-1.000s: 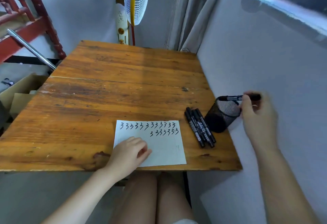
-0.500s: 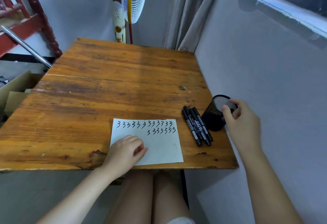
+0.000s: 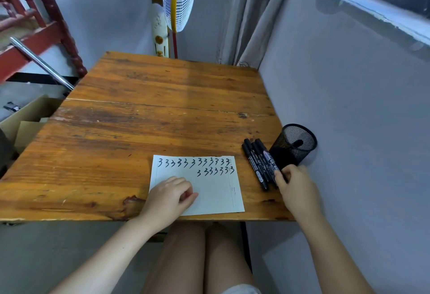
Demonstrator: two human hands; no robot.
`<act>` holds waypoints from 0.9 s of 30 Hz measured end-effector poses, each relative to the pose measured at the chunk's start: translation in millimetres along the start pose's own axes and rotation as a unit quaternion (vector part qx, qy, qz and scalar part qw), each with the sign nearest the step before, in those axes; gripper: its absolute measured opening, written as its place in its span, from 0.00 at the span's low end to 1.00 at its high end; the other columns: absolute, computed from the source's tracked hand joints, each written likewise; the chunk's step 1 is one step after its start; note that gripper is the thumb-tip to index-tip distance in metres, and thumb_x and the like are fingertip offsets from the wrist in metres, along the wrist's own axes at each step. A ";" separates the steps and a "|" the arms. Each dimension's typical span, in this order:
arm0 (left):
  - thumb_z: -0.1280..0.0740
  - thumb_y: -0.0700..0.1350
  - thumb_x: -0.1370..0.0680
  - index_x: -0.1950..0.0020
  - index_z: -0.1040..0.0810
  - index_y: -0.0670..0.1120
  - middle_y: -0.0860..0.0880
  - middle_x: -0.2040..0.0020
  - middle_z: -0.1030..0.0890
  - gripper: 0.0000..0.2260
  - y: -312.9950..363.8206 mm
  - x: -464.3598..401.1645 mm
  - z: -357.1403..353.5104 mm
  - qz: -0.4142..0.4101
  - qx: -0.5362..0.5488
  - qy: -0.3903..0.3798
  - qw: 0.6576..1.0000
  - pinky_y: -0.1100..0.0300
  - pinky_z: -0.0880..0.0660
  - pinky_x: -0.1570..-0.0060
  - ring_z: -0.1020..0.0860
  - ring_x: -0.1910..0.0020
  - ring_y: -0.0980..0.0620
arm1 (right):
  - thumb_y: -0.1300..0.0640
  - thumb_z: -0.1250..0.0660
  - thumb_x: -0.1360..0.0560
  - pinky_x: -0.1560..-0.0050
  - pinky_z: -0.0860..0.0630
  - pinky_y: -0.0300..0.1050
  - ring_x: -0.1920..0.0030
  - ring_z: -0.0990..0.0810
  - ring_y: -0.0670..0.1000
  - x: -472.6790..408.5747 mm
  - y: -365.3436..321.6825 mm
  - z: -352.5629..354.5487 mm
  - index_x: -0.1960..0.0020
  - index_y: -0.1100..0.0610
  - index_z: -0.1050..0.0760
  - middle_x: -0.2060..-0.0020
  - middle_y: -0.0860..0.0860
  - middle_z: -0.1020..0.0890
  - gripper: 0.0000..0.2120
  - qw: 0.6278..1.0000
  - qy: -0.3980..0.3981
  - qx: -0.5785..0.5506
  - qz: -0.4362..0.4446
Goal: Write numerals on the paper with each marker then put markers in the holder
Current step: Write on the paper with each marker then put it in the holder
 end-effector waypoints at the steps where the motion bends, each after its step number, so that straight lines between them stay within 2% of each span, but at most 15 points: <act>1: 0.31 0.47 0.28 0.64 0.25 0.48 0.56 0.67 0.28 0.07 -0.6 0.1 1.0 0.007 0.016 0.001 1.000 0.68 0.38 0.71 0.29 0.66 0.55 | 0.50 0.38 0.23 0.66 0.35 0.40 0.58 0.26 0.51 2.3 -6.6 5.8 0.48 0.57 0.24 0.49 0.53 0.25 0.12 0.999 0.004 -0.033 0.011; 3: 0.33 0.48 0.27 0.56 0.27 0.49 0.55 0.63 0.26 0.05 -2.7 0.5 5.5 0.041 0.083 0.005 0.996 0.64 0.31 0.67 0.28 0.63 0.56 | 0.50 0.36 0.23 0.65 0.32 0.37 0.56 0.24 0.48 10.0 -23.9 12.5 0.49 0.54 0.23 0.51 0.49 0.23 0.09 0.994 -0.021 -0.100 0.043; 6: 0.33 0.50 0.27 0.38 0.35 0.51 0.57 0.49 0.30 0.20 1.3 3.0 19.8 0.063 0.141 0.038 0.987 0.65 0.29 0.61 0.28 0.54 0.57 | 0.52 0.33 0.25 0.63 0.28 0.37 0.58 0.21 0.44 30.1 -53.3 9.1 0.55 0.50 0.22 0.60 0.45 0.18 0.03 0.966 -0.125 -0.217 0.070; 8: 0.34 0.51 0.27 0.34 0.39 0.53 0.61 0.44 0.34 0.24 5.9 6.2 26.4 0.070 0.160 0.024 0.984 0.68 0.31 0.60 0.30 0.50 0.60 | 0.53 0.32 0.26 0.67 0.30 0.33 0.65 0.22 0.41 43.3 -68.5 -0.4 0.57 0.50 0.21 0.64 0.47 0.17 0.03 0.945 -0.196 -0.252 0.077; 9: 0.35 0.52 0.26 0.35 0.38 0.54 0.62 0.44 0.33 0.22 8.5 8.9 25.0 0.067 0.169 -0.005 0.983 0.67 0.30 0.59 0.30 0.49 0.61 | 0.54 0.32 0.26 0.70 0.32 0.31 0.69 0.24 0.40 48.3 -73.7 -5.8 0.57 0.51 0.20 0.66 0.48 0.17 0.03 0.931 -0.224 -0.278 0.072; 11: 0.40 0.57 0.25 0.43 0.29 0.53 0.58 0.49 0.27 0.14 10.5 15.9 21.4 0.055 0.158 -0.054 0.984 0.58 0.26 0.59 0.28 0.54 0.60 | 0.56 0.32 0.25 0.75 0.35 0.32 0.75 0.29 0.41 54.0 -79.4 -18.1 0.59 0.53 0.20 0.69 0.49 0.20 0.05 0.893 -0.266 -0.363 0.034; 13: 0.43 0.59 0.25 0.52 0.26 0.49 0.54 0.57 0.23 0.15 9.0 22.2 23.5 0.048 0.131 -0.053 0.989 0.50 0.26 0.62 0.26 0.60 0.56 | 0.57 0.34 0.24 0.78 0.38 0.35 0.75 0.32 0.44 57.9 -83.2 -30.1 0.61 0.55 0.21 0.70 0.51 0.23 0.08 0.846 -0.285 -0.449 -0.027; 16: 0.43 0.55 0.23 0.54 0.29 0.48 0.51 0.62 0.21 0.11 14.6 25.6 25.6 0.036 0.100 -0.057 0.993 0.53 0.30 0.67 0.25 0.65 0.51 | 0.49 0.36 0.25 0.79 0.42 0.35 0.77 0.35 0.44 71.0 -99.5 -47.9 0.58 0.57 0.25 0.74 0.49 0.27 0.12 0.775 -0.332 -0.532 -0.084; 18: 0.42 0.54 0.23 0.58 0.32 0.50 0.53 0.66 0.24 0.10 25.0 24.9 25.9 0.015 0.086 -0.078 0.993 0.57 0.36 0.71 0.25 0.66 0.49 | 0.43 0.37 0.29 0.79 0.45 0.35 0.79 0.38 0.44 83.3 -119.7 -58.0 0.58 0.57 0.25 0.78 0.48 0.28 0.16 0.752 -0.393 -0.526 -0.052; 19: 0.42 0.55 0.23 0.62 0.34 0.51 0.53 0.68 0.26 0.11 28.9 24.3 26.6 0.007 0.076 -0.093 0.993 0.59 0.38 0.72 0.26 0.67 0.48 | 0.44 0.37 0.28 0.79 0.46 0.35 0.80 0.39 0.44 87.8 -128.4 -61.8 0.60 0.57 0.25 0.79 0.48 0.29 0.16 0.747 -0.416 -0.518 -0.032; 21: 0.44 0.56 0.23 0.66 0.36 0.51 0.54 0.72 0.31 0.15 29.5 21.6 27.6 0.015 0.084 -0.140 0.986 0.60 0.40 0.73 0.30 0.71 0.51 | 0.51 0.38 0.23 0.80 0.46 0.35 0.82 0.41 0.44 87.9 -139.5 -63.9 0.63 0.58 0.26 0.81 0.49 0.29 0.14 0.743 -0.435 -0.509 -0.010; 24: 0.48 0.59 0.25 0.69 0.35 0.47 0.53 0.74 0.37 0.20 31.8 20.3 30.1 0.050 0.238 -0.241 0.940 0.62 0.42 0.74 0.38 0.76 0.57 | 0.61 0.43 0.21 0.81 0.47 0.33 0.83 0.42 0.44 79.1 -145.0 -59.0 0.65 0.60 0.28 0.82 0.50 0.29 0.15 0.728 -0.451 -0.517 0.019; 27: 0.50 0.58 0.23 0.71 0.41 0.48 0.55 0.77 0.41 0.20 47.6 18.4 32.1 0.048 0.385 -0.318 0.865 0.64 0.45 0.77 0.44 0.78 0.56 | 0.59 0.41 0.24 0.80 0.44 0.31 0.82 0.41 0.44 76.8 -154.7 -46.7 0.67 0.54 0.25 0.82 0.48 0.30 0.14 0.683 -0.482 -0.539 0.101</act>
Point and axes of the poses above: each hand's wrist, its own x-axis away from the middle knuckle, its own z-axis out of the back of the hand, y = z × x, the point moved 7 cm from there along -x, towards the middle knuckle
